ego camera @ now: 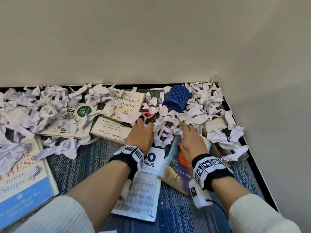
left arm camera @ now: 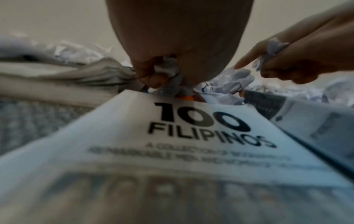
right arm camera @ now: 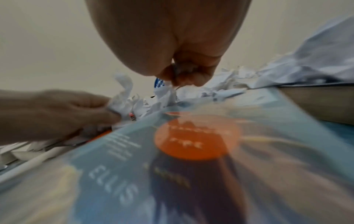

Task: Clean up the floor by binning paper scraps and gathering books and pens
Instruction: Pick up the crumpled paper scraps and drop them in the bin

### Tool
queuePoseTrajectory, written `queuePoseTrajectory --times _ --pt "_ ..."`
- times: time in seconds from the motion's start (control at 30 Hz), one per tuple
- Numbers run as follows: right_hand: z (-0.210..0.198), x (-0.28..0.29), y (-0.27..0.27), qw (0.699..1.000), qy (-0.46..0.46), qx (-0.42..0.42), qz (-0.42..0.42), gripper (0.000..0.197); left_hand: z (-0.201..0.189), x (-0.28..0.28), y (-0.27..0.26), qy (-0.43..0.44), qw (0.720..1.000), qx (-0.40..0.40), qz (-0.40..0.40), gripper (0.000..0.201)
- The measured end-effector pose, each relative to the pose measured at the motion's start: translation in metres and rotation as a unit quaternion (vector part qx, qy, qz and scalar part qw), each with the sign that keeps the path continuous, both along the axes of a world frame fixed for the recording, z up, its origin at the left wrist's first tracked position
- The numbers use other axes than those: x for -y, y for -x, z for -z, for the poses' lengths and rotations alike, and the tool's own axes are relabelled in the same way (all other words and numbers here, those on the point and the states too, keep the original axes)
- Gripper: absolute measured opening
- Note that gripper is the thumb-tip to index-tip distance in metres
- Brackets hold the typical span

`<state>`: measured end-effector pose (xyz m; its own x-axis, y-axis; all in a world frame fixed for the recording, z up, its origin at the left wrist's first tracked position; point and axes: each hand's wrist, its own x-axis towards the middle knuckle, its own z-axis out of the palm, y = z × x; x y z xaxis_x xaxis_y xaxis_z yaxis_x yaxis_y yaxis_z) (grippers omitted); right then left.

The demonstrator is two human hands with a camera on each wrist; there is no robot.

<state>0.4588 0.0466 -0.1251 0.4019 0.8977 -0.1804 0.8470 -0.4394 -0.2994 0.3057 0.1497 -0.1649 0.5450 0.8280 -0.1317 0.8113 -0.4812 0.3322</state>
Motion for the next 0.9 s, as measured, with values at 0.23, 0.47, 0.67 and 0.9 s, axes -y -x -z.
queuePoseTrajectory --times 0.23,0.47,0.67,0.9 --pt "0.027 -0.042 0.026 0.976 0.096 0.195 -0.028 0.087 -0.012 -0.019 0.019 -0.024 0.989 0.101 -0.103 0.024" --pt "0.033 -0.053 0.030 0.970 0.086 0.196 -0.119 0.034 -0.005 0.000 0.030 0.040 0.994 0.091 0.040 0.046" --pt "0.015 -0.049 0.031 0.974 0.124 0.139 -0.129 0.021 0.000 0.040 0.022 -0.035 0.993 -0.101 0.047 0.032" --pt "-0.007 -0.061 0.028 0.990 -0.088 0.077 -0.078 0.040 -0.009 0.004 0.027 -0.032 0.985 -0.059 0.159 0.026"
